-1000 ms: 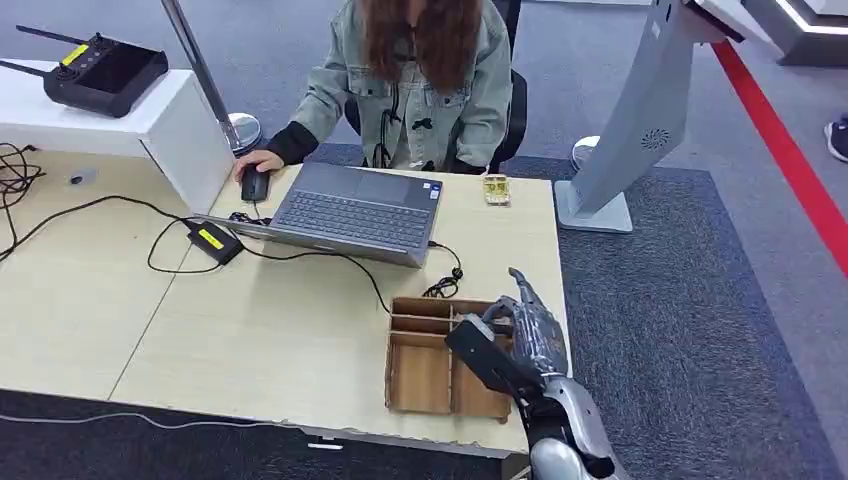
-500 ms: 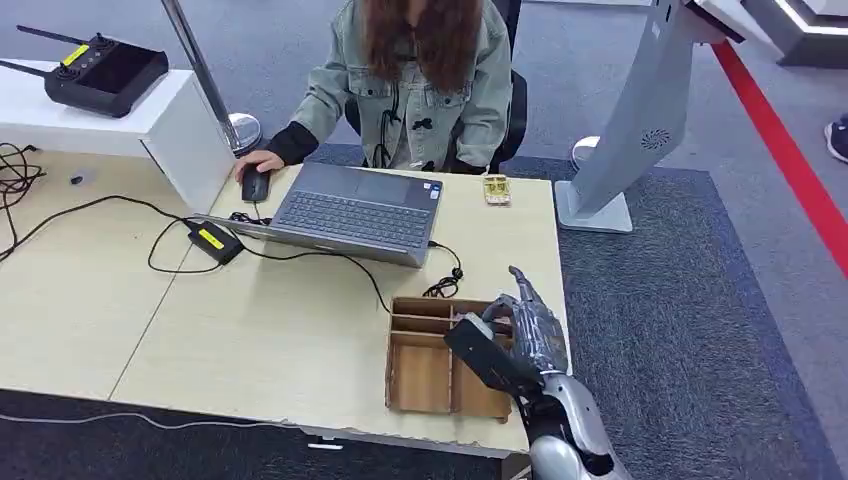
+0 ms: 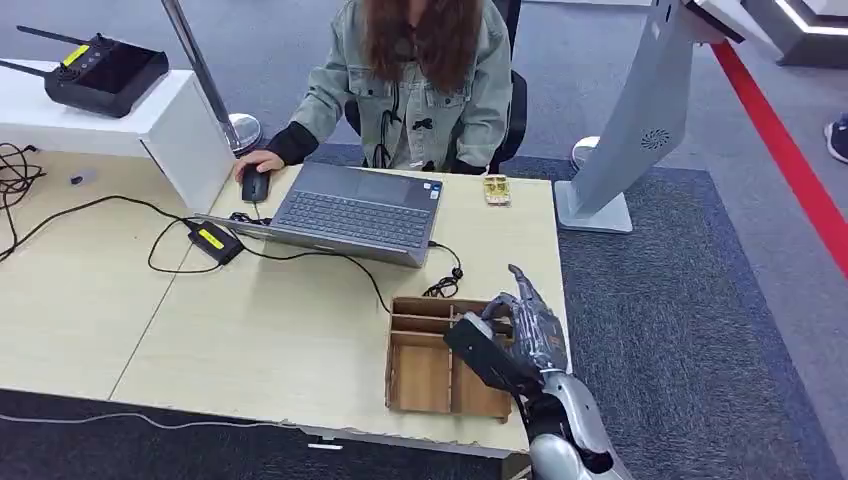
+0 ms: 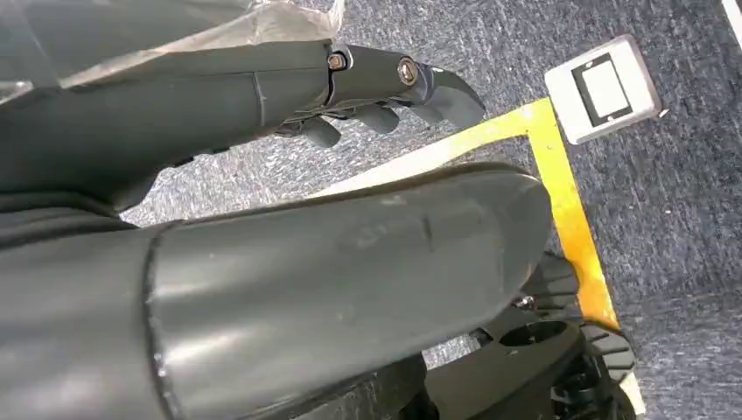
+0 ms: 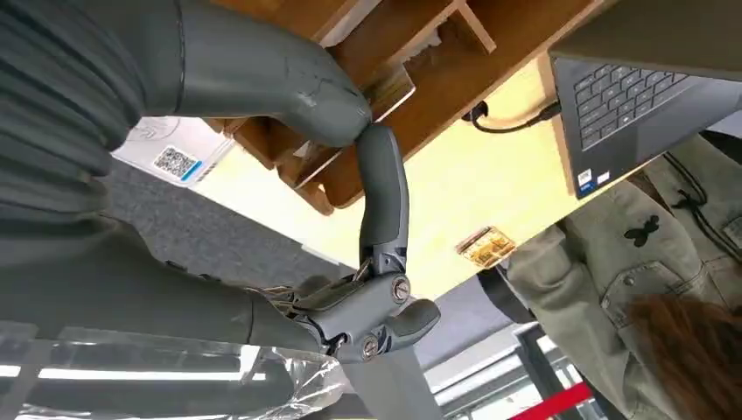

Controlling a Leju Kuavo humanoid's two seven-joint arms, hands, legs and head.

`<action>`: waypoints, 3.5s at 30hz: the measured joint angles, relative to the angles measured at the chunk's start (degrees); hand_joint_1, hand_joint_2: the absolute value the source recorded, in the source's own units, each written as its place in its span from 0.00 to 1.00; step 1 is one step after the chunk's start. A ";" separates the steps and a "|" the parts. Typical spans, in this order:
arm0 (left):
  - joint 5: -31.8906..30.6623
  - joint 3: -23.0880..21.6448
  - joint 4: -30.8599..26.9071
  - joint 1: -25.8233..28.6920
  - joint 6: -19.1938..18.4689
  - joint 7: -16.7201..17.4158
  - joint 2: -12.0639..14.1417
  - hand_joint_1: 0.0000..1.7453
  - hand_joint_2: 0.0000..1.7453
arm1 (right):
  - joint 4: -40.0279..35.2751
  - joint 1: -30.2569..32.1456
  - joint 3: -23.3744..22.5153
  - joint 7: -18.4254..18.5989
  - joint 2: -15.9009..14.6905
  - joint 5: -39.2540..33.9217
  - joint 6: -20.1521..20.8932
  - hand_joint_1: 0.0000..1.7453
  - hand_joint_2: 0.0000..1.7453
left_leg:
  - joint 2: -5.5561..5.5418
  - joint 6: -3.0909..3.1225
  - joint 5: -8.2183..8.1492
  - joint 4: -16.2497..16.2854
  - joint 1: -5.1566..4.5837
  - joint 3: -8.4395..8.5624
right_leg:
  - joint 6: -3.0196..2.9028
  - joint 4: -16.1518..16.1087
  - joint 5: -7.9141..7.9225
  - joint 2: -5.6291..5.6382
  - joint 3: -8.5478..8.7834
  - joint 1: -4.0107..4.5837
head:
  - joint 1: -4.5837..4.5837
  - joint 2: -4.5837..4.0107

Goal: Pass the card to the sensor for recognition and then transmit it.

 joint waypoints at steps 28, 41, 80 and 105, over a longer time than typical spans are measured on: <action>-0.09 0.00 0.00 0.00 0.17 0.20 0.00 0.00 0.00 | 3.19 -0.42 -1.01 -1.36 0.52 0.68 -0.74 0.32 1.00 | 0.01 -0.01 0.00 0.00 0.00 -0.01 | 0.00 0.00 0.00 0.00 -0.01 0.00 | -0.02 0.00; -0.11 0.02 0.00 0.00 0.15 0.18 0.00 0.00 0.00 | 3.61 -0.42 -1.14 -1.77 0.68 0.90 -0.83 0.60 1.00 | 0.00 -0.01 0.00 0.00 0.00 -0.01 | 0.00 0.00 0.00 0.00 -0.02 0.00 | -0.02 0.00; -0.04 0.31 0.00 0.03 0.85 0.07 0.00 0.00 0.00 | -4.87 -0.37 -2.47 -0.50 0.76 -6.39 1.49 0.78 1.00 | 0.01 -0.01 0.00 0.00 0.00 0.00 | 0.00 0.00 0.00 0.00 -0.02 0.00 | -0.02 0.00; -0.42 0.92 0.00 -0.07 0.00 0.77 -0.26 0.00 0.00 | -24.80 -13.51 -4.94 4.42 -1.14 -15.65 1.66 0.88 1.00 | 0.02 -0.02 0.04 0.00 0.00 -0.07 | -0.02 0.02 0.05 0.01 0.01 -0.01 | 0.02 0.00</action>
